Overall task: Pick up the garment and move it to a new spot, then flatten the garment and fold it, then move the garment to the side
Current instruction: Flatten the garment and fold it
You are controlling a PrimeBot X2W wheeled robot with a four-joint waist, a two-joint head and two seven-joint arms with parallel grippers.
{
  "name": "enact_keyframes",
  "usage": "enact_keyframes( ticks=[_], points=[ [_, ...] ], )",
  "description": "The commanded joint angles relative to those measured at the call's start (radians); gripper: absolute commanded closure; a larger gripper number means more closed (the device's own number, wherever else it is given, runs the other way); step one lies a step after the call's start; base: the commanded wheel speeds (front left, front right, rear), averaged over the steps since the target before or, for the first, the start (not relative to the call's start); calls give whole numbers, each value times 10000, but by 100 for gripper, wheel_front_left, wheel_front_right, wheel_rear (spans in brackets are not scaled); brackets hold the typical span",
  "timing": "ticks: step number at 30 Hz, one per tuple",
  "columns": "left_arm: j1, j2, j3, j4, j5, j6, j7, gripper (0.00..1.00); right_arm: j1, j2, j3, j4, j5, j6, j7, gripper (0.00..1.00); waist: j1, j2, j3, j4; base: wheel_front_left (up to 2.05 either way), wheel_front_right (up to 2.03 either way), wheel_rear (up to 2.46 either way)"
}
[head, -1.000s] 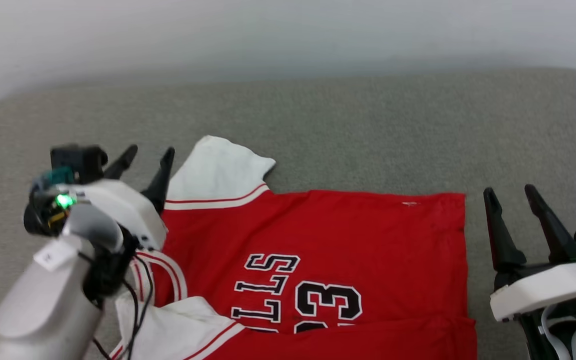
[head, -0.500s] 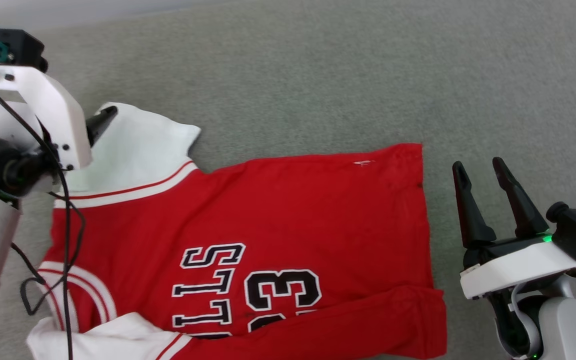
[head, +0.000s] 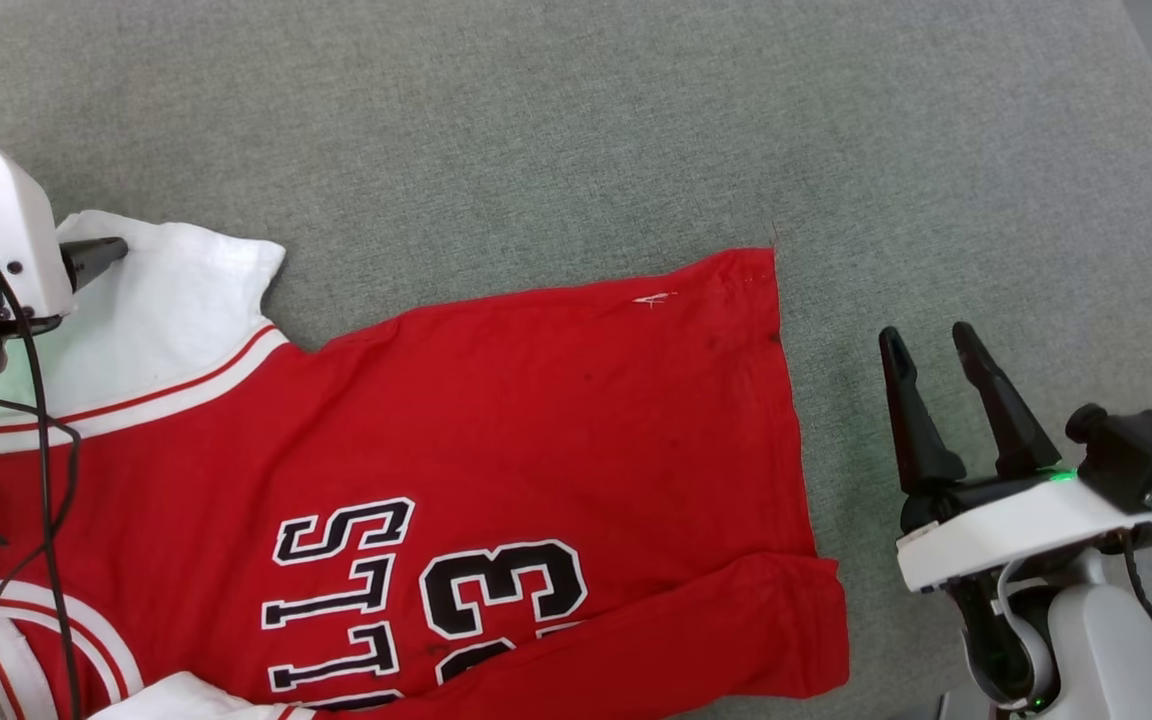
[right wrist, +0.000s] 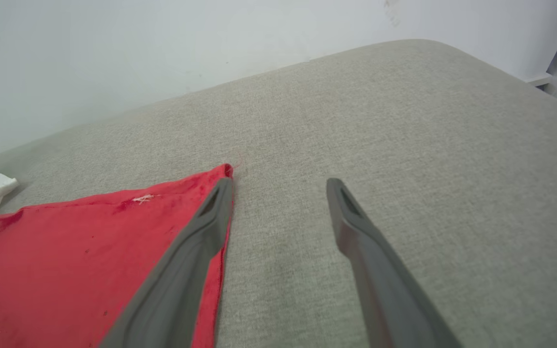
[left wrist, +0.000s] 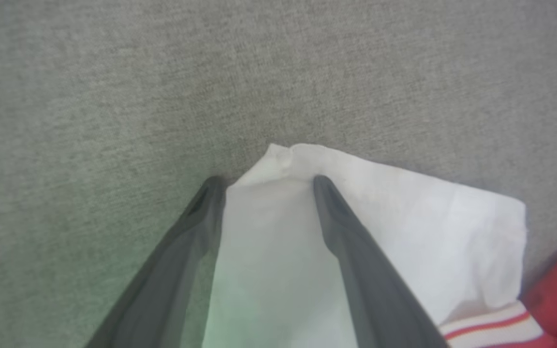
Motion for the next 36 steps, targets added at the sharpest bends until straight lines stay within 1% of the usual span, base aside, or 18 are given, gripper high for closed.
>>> enact_keyframes(
  ticks=[1,2,5,7,10,13,15,18,19,23,25,31,34,35,36],
  points=[
    [908,-517,-473,305,-188,45,611,100,-234,38,-46,60,98,-8,47,0,1,0,22,7,0,0,0],
    [958,-569,-494,234,-206,101,656,100,-307,38,-54,101,130,-8,106,0,1,0,18,21,0,0,0],
    [836,-614,-424,-36,-57,160,178,100,-557,23,18,228,387,-8,437,0,1,0,-35,103,0,0,0],
    [693,-701,-242,-116,-97,211,-230,100,-753,-237,115,398,587,-8,832,0,1,0,-134,170,0,0,0],
    [416,-723,-177,-149,54,153,-663,100,-1090,-606,510,665,984,-8,1720,0,1,0,-351,344,0,0,0],
    [142,-918,30,-146,-135,46,-1010,100,-1521,-1209,870,985,1437,-8,2863,0,1,0,-615,644,0,0,0],
    [-31,-911,15,-161,-16,-83,-1216,100,-1848,-1616,1047,1156,1682,-8,3604,0,1,0,-783,867,0,0,0],
    [-167,-1304,-13,-270,-124,-287,-1455,100,-2272,-2099,1366,1345,2059,-8,4690,0,1,0,-1003,1291,0,0,0],
    [-230,-1350,-25,-331,-125,-354,-1538,100,-2411,-2270,1440,1439,2153,-8,5030,0,1,0,-1041,1438,0,0,0],
    [-406,-1559,-172,-534,35,-582,-1832,100,-3020,-2687,1747,1891,2394,-8,6172,0,1,0,-1123,1980,0,0,0],
    [-497,-1688,-274,-690,112,-666,-1969,100,-3350,-2902,1853,2169,2375,-8,6542,0,1,0,-1084,2217,0,0,0],
    [-643,-1795,-503,-1030,389,-805,-2224,100,-4143,-3124,2445,3401,2500,-8,7318,0,1,0,-850,2663,0,0,0],
    [-632,-1831,-568,-1115,455,-857,-2384,100,-4174,-2986,2932,4186,2619,-7,7959,0,1,0,-791,2750,0,0,0],
    [-632,-1831,-568,-1115,455,-857,-2384,100,-4174,-2986,2932,4186,2619,-7,7959,0,1,0,-791,2750,0,0,0],
    [-615,-1827,-586,-1131,467,-878,-2431,100,-4135,-2974,3119,4440,2671,-7,8223,0,1,0,-775,2768,0,0,0]
  ],
)
